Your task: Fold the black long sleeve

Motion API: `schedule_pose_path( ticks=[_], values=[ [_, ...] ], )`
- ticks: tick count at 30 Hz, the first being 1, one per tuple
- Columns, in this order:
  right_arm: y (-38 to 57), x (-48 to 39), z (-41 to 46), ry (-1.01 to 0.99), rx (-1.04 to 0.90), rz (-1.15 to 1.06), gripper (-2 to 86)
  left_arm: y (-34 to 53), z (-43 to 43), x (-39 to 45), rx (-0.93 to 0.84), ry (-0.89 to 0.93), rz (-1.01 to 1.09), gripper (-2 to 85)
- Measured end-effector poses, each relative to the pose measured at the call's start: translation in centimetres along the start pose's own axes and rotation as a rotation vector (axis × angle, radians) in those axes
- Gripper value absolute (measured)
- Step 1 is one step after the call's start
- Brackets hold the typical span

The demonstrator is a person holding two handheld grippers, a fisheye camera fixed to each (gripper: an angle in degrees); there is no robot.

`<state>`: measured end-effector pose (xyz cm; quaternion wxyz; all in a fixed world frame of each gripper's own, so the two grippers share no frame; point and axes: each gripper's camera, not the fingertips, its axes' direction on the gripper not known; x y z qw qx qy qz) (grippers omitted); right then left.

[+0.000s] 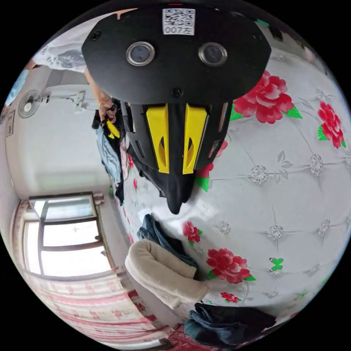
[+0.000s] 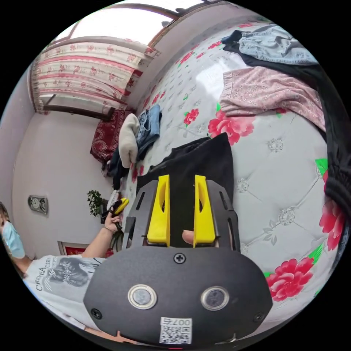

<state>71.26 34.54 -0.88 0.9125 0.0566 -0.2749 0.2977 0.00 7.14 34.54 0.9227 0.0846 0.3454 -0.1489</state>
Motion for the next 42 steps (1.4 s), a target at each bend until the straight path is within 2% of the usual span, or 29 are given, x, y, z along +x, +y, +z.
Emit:
schedule_pose_path(
  ticks=[2, 6, 8, 12, 14, 16, 19, 24, 27, 30, 32, 33, 35, 38, 42],
  values=[
    [4.1, 0.8, -0.8, 0.106, 0.05, 0.026, 9.1, 1.9, 0.2, 0.5, -0.035, -0.068, 0.065, 7.0],
    [10.3, 3.2, -3.2, 0.165, 0.164, 0.186, 10.5, 6.8, -0.4, 1.1, -0.037, -0.192, 0.1, 8.5],
    [13.5, 5.6, -3.3, 0.117, 0.145, 0.305, 11.1, 8.6, -0.5, 1.5, -0.029, -0.225, 0.094, 8.2],
    [16.4, 7.7, -1.1, 0.011, 0.057, 0.405, 11.5, 10.5, 0.1, 6.9, 0.003, -0.256, 0.291, 7.1],
    [17.0, 7.7, 0.2, -0.079, 0.111, 0.423, 11.2, 10.8, 1.8, 9.9, -0.022, -0.234, 0.41, 7.4],
    [16.7, 7.8, 1.6, -0.163, 0.145, 0.438, 10.8, 11.1, 6.0, 12.5, -0.124, -0.189, 0.504, 8.6],
    [16.1, 7.7, 3.4, -0.183, 0.17, 0.49, 9.2, 11.2, 11.6, 12.1, -0.267, -0.252, 0.466, 8.5],
    [15.7, 5.6, 2.5, -0.16, 0.223, 0.459, 5.2, 10.9, 10.3, 11.4, -0.23, -0.234, 0.394, 6.6],
    [14.0, 1.5, 1.6, -0.134, 0.222, 0.337, 3.6, 11.4, 6.8, 10.2, -0.153, -0.241, 0.36, 6.5],
    [11.0, -6.1, 1.4, -0.031, 0.177, 0.078, 3.1, 12.2, 3.1, 7.6, -0.09, -0.224, 0.279, 6.4],
    [8.9, -14.9, 3.0, 0.098, 0.096, -0.23, 3.1, 12.7, 1.3, 5.8, -0.07, -0.212, 0.217, 6.4],
    [8.6, -17.3, 3.8, 0.134, 0.069, -0.317, 3.1, 13.1, 0.2, 4.6, -0.06, -0.201, 0.177, 6.4],
    [9.2, -26.6, 8.3, 0.25, -0.032, -0.65, 3.5, 13.7, -1.2, 3.0, -0.041, -0.189, 0.135, 6.3],
    [12.7, -34.4, 15.9, 0.238, -0.176, -0.973, 4.4, 14.3, -2.8, 1.0, -0.02, -0.18, 0.097, 6.4],
    [16.9, -36.4, 26.6, 0.121, -0.394, -1.075, 5.6, 14.6, -4.0, -1.7, -0.009, -0.108, 0.049, 7.2]
  ],
)
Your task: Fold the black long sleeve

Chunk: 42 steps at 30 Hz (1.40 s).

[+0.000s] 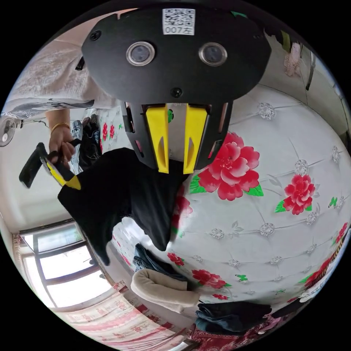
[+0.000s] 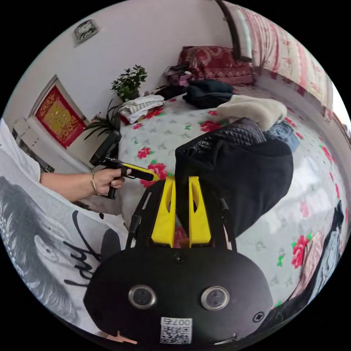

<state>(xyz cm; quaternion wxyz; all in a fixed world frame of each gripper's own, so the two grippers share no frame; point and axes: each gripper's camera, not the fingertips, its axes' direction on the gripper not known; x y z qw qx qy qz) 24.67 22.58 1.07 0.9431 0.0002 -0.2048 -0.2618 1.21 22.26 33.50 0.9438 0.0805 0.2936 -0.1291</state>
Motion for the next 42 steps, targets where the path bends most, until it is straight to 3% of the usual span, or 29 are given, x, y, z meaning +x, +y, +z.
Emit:
schedule_pose_path(
  ticks=[4, 9, 13, 17, 20, 23, 26, 30, 33, 38, 42],
  values=[
    [0.3, 1.3, 12.4, -0.209, -0.272, 0.124, 6.7, 0.3, -0.1, -3.2, -0.028, 0.092, -0.07, 8.8],
    [1.0, 6.4, 5.3, -0.342, 0.003, 0.261, 8.5, 0.2, -1.9, -5.6, -0.027, 0.161, -0.033, 10.9],
    [6.9, 16.4, 0.6, -0.279, 0.205, 0.637, 10.9, -1.8, -1.5, -7.8, -0.093, 0.271, -0.018, 14.2],
    [13.2, 23.7, 2.6, -0.354, 0.2, 0.945, 12.6, -4.9, 0.3, -9.2, -0.137, 0.387, -0.024, 16.4],
    [14.3, 25.5, 6.0, -0.486, 0.148, 1.009, 12.7, -7.7, 2.4, -9.4, -0.222, 0.431, 0.012, 15.8],
    [14.0, 26.0, 8.2, -0.57, 0.115, 1.038, 11.4, -9.7, 5.1, -8.6, -0.351, 0.573, 0.04, 11.9],
    [12.1, 25.7, 6.5, -0.571, 0.109, 0.983, 9.6, -11.1, 4.8, -7.0, -0.383, 0.519, 0.106, 5.2],
    [7.0, 25.4, 1.1, -0.639, 0.224, 0.849, 8.0, -14.0, 0.1, -2.8, -0.269, 0.566, 0.25, 4.0],
    [0.0, 25.7, -5.2, -0.596, 0.338, 0.677, 7.4, -18.5, -4.9, 0.8, -0.117, 0.638, 0.373, 3.9],
    [-13.5, 25.7, -14.6, -0.513, 0.566, 0.397, 6.8, -27.4, -14.1, 7.5, 0.131, 0.6, 0.568, 4.0],
    [-20.5, 28.5, -15.1, -0.475, 0.661, 0.465, 7.1, -35.7, -17.3, 10.6, 0.229, 0.498, 0.527, 5.6]
  ],
)
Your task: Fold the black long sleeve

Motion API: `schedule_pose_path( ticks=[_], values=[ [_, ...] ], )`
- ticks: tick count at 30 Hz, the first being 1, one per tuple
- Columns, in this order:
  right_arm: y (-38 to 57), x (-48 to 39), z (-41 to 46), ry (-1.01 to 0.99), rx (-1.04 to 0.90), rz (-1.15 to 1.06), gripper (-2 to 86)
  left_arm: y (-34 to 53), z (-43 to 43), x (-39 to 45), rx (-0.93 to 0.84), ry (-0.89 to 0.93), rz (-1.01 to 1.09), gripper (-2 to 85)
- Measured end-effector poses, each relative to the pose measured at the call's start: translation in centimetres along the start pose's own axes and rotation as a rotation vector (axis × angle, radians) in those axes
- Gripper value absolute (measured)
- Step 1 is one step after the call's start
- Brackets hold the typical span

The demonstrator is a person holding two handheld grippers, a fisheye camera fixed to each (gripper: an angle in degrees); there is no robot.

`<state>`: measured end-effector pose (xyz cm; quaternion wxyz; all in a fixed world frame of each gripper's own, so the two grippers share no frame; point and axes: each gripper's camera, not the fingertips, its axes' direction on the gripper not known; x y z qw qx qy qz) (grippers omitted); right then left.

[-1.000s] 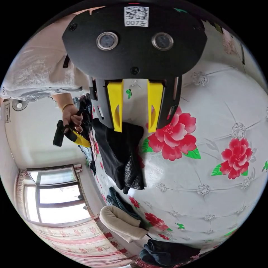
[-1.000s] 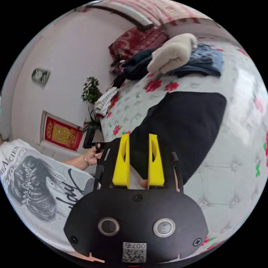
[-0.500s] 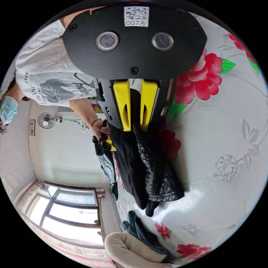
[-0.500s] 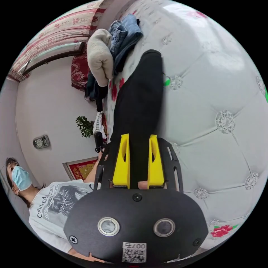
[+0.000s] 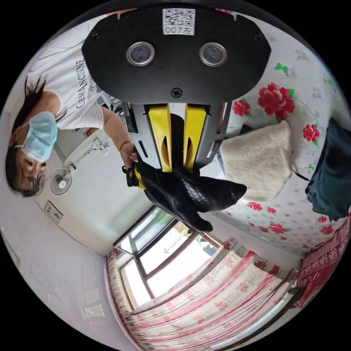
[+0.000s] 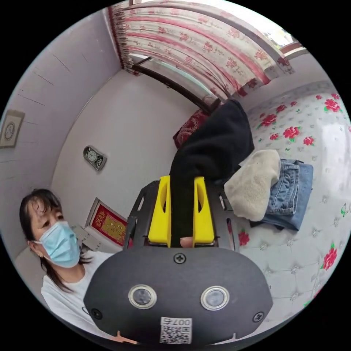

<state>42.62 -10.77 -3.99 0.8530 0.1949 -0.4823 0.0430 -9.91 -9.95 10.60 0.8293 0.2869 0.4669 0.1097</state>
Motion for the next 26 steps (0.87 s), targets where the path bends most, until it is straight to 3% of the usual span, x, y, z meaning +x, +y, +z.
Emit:
schedule_pose_path(
  ticks=[2, 4, 6, 9, 11, 13, 16, 21, 23, 26],
  values=[
    [-2.4, 2.9, 3.1, 0.13, 0.043, 0.067, 7.5, -2.1, 1.1, -2.5, 0.002, -0.108, -0.084, 8.5],
    [-2.2, 5.5, 5.4, 0.291, 0.023, 0.085, 7.6, -1.7, 3.1, -6.0, -0.026, -0.401, -0.2, 11.4],
    [0.4, 8.1, 7.6, 0.412, -0.056, 0.1, 7.7, 1.2, 5.0, -7.7, -0.113, -0.578, -0.247, 11.1],
    [9.0, 11.8, 10.0, 0.533, -0.254, 0.099, 7.6, 9.8, 8.6, -8.1, -0.253, -0.632, -0.208, 10.7],
    [18.3, 13.8, 10.6, 0.647, -0.487, 0.118, 7.3, 16.3, 11.1, -7.6, -0.396, -0.675, -0.214, 10.0],
    [24.9, 13.7, 9.7, 0.722, -0.639, 0.116, 7.3, 23.7, 13.7, -5.2, -0.569, -0.728, -0.212, 9.1],
    [32.7, 10.5, 6.6, 0.855, -0.762, 0.071, 7.6, 29.5, 15.0, -0.3, -0.656, -0.785, -0.199, 8.5],
    [39.9, 6.3, 5.0, 0.942, -0.815, 0.07, 8.4, 33.8, 18.1, 5.8, -0.685, -0.727, -0.236, 7.9],
    [41.6, 5.3, 4.8, 0.991, -0.59, 0.109, 8.8, 34.5, 19.7, 7.5, -0.64, -0.715, -0.22, 7.8],
    [41.6, 4.6, 6.1, 1.029, -0.517, 0.172, 8.8, 35.4, 23.3, 9.4, -0.671, -0.793, -0.17, 8.4]
  ],
)
